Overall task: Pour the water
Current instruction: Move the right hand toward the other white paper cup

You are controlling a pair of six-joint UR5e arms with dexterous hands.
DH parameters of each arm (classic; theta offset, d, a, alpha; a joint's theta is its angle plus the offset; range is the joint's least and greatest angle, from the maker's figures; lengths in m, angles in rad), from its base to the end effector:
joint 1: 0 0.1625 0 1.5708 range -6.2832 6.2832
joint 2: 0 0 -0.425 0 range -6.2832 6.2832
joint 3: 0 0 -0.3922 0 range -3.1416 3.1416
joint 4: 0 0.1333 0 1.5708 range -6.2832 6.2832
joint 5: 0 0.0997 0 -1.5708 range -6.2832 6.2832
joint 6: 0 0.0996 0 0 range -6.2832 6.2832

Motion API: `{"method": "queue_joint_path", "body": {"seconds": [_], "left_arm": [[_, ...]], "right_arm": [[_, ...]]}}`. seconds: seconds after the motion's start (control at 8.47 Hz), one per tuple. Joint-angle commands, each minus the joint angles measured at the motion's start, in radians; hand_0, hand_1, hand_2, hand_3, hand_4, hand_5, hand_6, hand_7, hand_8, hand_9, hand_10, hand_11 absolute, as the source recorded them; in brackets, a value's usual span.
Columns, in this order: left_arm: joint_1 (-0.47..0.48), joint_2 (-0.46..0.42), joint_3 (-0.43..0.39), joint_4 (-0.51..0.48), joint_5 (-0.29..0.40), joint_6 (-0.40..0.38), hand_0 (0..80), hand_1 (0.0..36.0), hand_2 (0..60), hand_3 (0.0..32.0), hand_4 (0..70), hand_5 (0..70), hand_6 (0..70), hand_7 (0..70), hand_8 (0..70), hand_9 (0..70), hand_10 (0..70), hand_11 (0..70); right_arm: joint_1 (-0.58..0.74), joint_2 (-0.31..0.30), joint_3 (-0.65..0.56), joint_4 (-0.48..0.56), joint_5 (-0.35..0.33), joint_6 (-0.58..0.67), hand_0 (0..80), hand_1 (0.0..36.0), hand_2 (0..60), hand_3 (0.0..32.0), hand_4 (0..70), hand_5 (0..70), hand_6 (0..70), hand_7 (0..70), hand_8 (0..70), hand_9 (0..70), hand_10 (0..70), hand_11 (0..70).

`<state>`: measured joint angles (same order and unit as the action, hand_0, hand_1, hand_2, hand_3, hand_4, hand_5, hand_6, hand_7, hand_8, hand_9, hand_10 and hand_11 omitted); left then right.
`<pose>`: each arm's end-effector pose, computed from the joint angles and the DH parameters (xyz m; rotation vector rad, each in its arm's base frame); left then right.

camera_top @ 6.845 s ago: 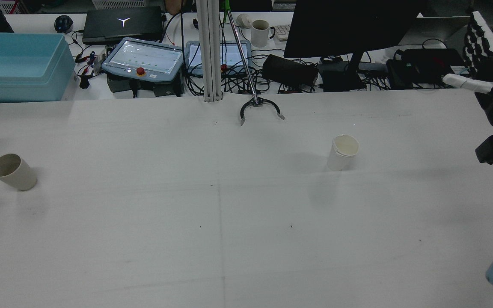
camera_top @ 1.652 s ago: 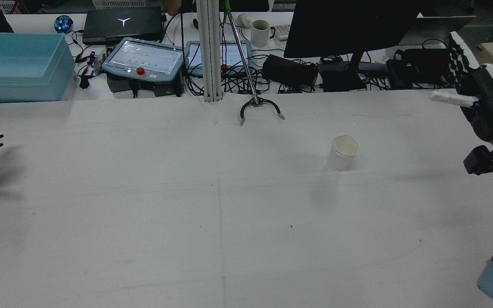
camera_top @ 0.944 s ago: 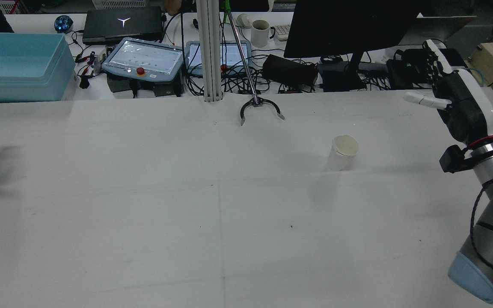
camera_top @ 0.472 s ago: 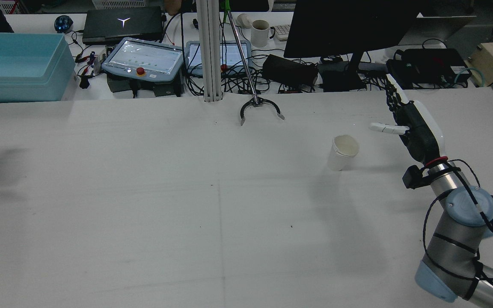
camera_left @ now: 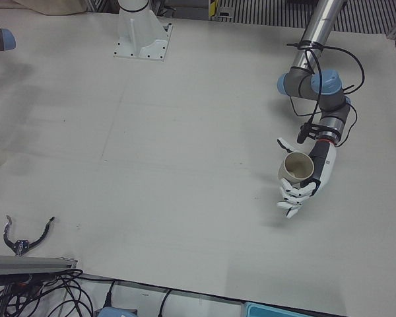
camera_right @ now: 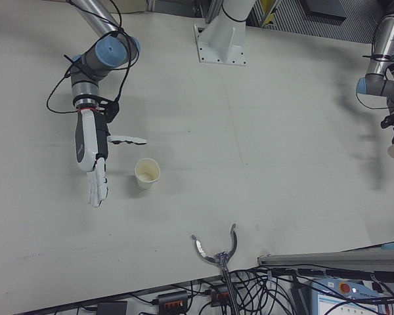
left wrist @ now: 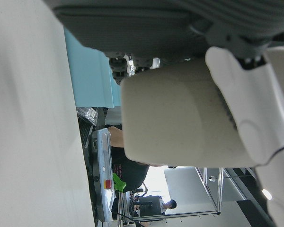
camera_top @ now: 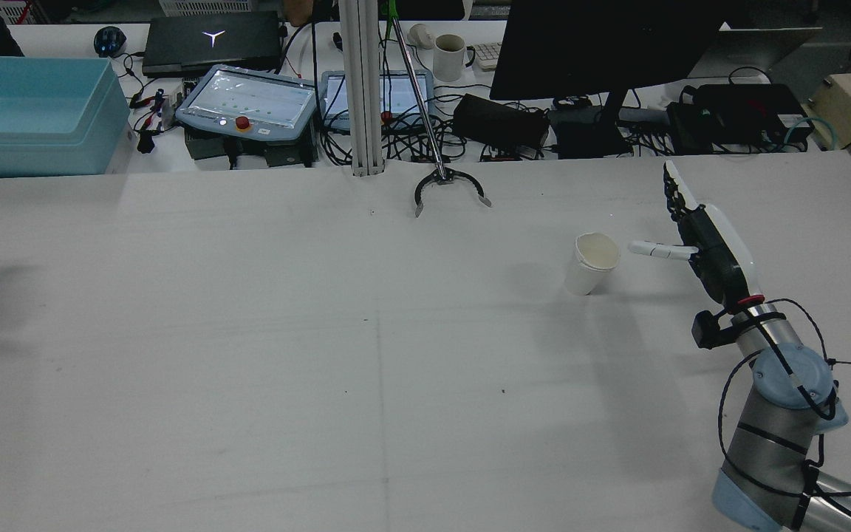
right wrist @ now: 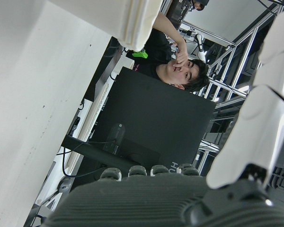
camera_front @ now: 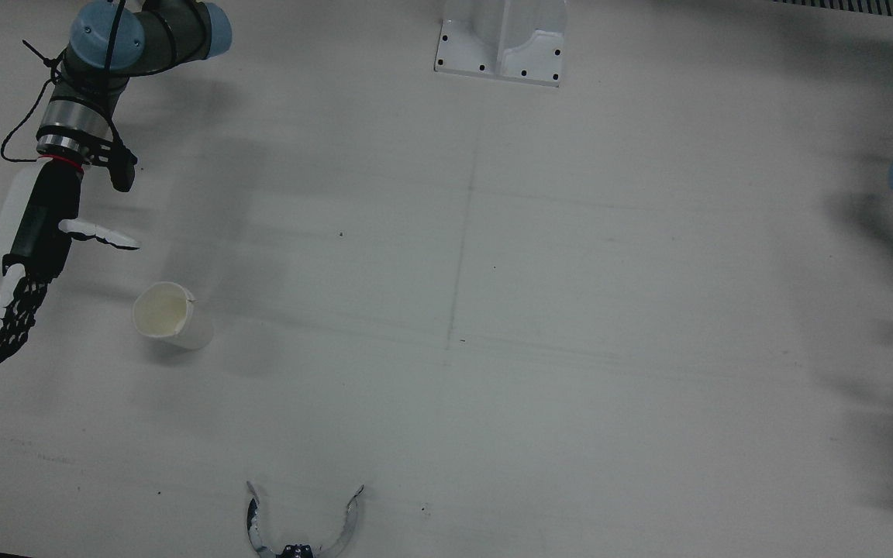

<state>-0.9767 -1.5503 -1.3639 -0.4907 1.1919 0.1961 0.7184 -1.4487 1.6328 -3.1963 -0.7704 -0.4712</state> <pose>0.1326 -0.5002 0.7480 -0.1243 2.3370 -1.8082 -0.2559 -0.4958 0.6025 0.3501 -2.1007 1.9022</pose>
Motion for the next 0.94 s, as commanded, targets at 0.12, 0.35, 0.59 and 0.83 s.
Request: {"method": "queue_joint_path", "body": {"seconds": [0.12,0.35,0.59,0.83], "left_arm": [[0.0,0.025,-0.004,-0.009,0.0,-0.003,50.9,4.3,0.0,0.0,48.9,70.0,33.6,52.3,19.5,30.6,8.1,12.0],[0.001,0.032,-0.004,-0.009,0.0,-0.001,51.1,4.4,0.0,0.0,49.0,70.0,33.7,52.2,19.5,30.6,8.2,12.1],[0.003,0.033,-0.004,-0.008,0.0,-0.001,51.2,4.4,0.0,0.0,49.0,70.0,33.8,52.3,19.6,30.7,8.3,12.3],[0.003,0.033,-0.004,-0.008,0.0,-0.001,51.2,4.7,0.0,0.0,48.7,70.0,33.9,52.1,19.6,30.6,8.2,12.2]], "right_arm": [[-0.086,0.048,-0.082,0.003,0.049,-0.035,46.4,14.3,7.3,1.6,0.0,4.1,0.0,0.0,0.0,0.0,0.0,0.0],[-0.103,0.065,-0.126,0.004,0.056,-0.035,46.2,14.0,7.3,1.2,0.0,3.5,0.0,0.0,0.0,0.0,0.0,0.0],[-0.106,0.077,-0.187,0.079,0.056,-0.038,46.0,13.8,7.8,0.4,0.0,4.0,0.0,0.0,0.0,0.0,0.0,0.2],[-0.106,0.108,-0.228,0.088,0.056,-0.04,46.2,13.8,8.3,0.0,0.0,5.2,0.0,0.0,0.0,0.0,0.0,0.2]]}}
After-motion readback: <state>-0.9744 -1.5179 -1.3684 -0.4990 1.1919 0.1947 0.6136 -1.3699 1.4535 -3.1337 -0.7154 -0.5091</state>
